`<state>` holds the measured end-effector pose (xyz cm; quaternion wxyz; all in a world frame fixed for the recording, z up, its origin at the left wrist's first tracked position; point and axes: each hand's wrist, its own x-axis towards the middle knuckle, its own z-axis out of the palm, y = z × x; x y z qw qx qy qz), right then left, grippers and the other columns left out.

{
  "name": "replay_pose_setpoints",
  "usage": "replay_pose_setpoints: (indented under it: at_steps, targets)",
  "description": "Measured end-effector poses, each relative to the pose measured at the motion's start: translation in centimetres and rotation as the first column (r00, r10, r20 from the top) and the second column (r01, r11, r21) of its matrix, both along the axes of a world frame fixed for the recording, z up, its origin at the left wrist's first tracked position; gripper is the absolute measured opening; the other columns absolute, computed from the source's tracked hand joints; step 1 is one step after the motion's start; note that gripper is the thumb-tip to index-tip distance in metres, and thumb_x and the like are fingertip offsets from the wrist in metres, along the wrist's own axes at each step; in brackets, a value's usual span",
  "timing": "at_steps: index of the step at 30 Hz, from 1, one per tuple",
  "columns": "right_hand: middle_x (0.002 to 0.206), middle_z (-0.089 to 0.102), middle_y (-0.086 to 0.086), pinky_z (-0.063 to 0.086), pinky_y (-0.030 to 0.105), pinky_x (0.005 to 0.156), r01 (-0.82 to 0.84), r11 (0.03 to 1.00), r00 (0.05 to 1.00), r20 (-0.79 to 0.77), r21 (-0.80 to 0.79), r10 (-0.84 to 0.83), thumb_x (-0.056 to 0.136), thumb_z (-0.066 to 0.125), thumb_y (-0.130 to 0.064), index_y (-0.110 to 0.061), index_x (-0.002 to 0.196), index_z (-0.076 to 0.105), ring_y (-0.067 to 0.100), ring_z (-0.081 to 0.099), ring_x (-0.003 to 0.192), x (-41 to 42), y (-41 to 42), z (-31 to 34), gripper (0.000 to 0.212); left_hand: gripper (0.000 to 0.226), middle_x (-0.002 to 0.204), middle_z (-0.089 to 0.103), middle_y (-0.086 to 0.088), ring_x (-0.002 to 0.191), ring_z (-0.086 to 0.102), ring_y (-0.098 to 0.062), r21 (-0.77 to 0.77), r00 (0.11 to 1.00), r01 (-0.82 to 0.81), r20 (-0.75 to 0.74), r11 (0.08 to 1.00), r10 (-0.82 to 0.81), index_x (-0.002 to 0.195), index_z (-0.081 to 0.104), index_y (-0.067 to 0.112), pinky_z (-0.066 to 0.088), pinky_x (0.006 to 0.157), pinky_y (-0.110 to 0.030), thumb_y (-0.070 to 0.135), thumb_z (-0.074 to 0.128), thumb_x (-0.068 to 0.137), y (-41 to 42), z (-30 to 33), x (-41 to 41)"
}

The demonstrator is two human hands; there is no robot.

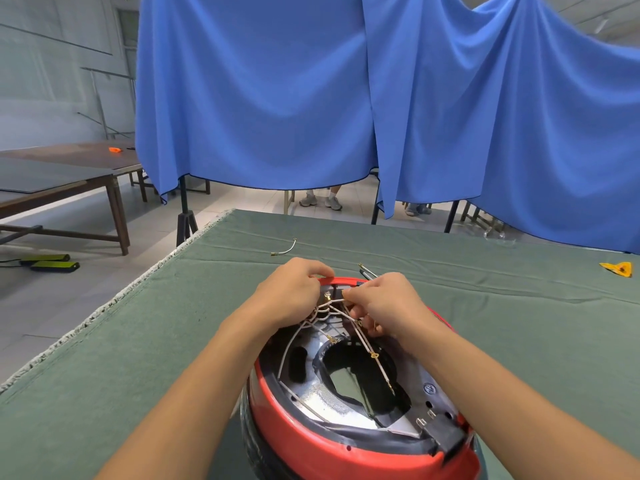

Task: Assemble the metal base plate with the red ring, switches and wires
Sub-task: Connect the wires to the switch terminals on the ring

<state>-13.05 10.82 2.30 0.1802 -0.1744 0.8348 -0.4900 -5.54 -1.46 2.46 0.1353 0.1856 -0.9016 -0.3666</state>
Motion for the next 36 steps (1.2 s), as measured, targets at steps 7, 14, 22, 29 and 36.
replay_pose_setpoints:
  at_steps: [7, 14, 22, 29, 36]
  targets:
    - [0.082, 0.058, -0.01, 0.036, 0.027, 0.061, 0.157, 0.967, 0.735, -0.678, 0.201, 0.021, 0.083, 0.062, -0.037, -0.03, 0.074, 0.069, 0.013, 0.053, 0.083, 1.6, 0.8, 0.3, 0.013, 0.043, 0.114, 0.067, -0.007, 0.107, 0.06, -0.027, 0.046, 1.0, -0.014, 0.001, 0.999, 0.014, 0.117, 0.065, 0.014, 0.047, 0.095, -0.044, 0.0, 0.042, 0.083, 0.0, 0.0, 0.1]
    - [0.09, 0.049, -0.004, 0.04, 0.031, 0.079, 0.081, 0.946, 0.644, -0.741, 0.314, 0.191, 0.089, 0.059, -0.041, -0.026, 0.091, 0.074, 0.018, 0.043, 0.098, 2.2, -0.6, -0.2, 0.022, 0.041, 0.112, 0.068, -0.006, 0.105, 0.06, -0.026, 0.022, 1.0, -0.018, -0.001, 1.0, 0.018, 0.116, 0.066, 0.016, 0.048, 0.094, -0.043, 0.002, 0.045, 0.083, 0.2, 0.1, 0.2]
    - [0.084, 0.069, 0.001, 0.043, 0.032, 0.079, 0.016, 0.952, 0.758, -0.624, 0.304, 0.187, 0.084, 0.065, -0.041, -0.023, 0.078, 0.075, 0.024, 0.049, 0.102, 1.7, -0.8, -0.3, 0.021, 0.042, 0.114, 0.067, -0.007, 0.105, 0.06, -0.027, 0.004, 0.999, -0.044, 0.019, 0.999, 0.044, 0.119, 0.063, 0.018, 0.048, 0.094, -0.044, 0.004, 0.043, 0.085, 0.2, 0.1, 0.1]
    - [0.055, 0.063, -0.004, 0.042, 0.025, 0.057, -0.003, 0.97, 0.855, -0.502, 0.244, 0.129, 0.074, 0.069, -0.026, -0.027, 0.05, 0.062, 0.014, 0.06, 0.069, 1.5, -0.7, 0.2, 0.024, 0.043, 0.113, 0.068, -0.006, 0.106, 0.06, -0.028, 0.03, 0.999, -0.044, 0.022, 0.999, 0.044, 0.118, 0.064, 0.019, 0.048, 0.094, -0.044, 0.002, 0.043, 0.084, 0.1, 0.1, 0.1]
    - [0.061, 0.065, -0.004, 0.037, 0.021, 0.049, -0.059, 0.974, 0.888, -0.435, 0.219, 0.152, 0.075, 0.07, -0.024, -0.025, 0.056, 0.066, 0.007, 0.053, 0.061, 1.5, -0.4, 0.7, 0.019, 0.043, 0.113, 0.067, -0.007, 0.105, 0.06, -0.028, 0.022, 0.999, -0.037, 0.022, 0.999, 0.037, 0.119, 0.063, 0.018, 0.049, 0.093, -0.044, 0.002, 0.043, 0.085, 0.1, 0.1, 0.1]
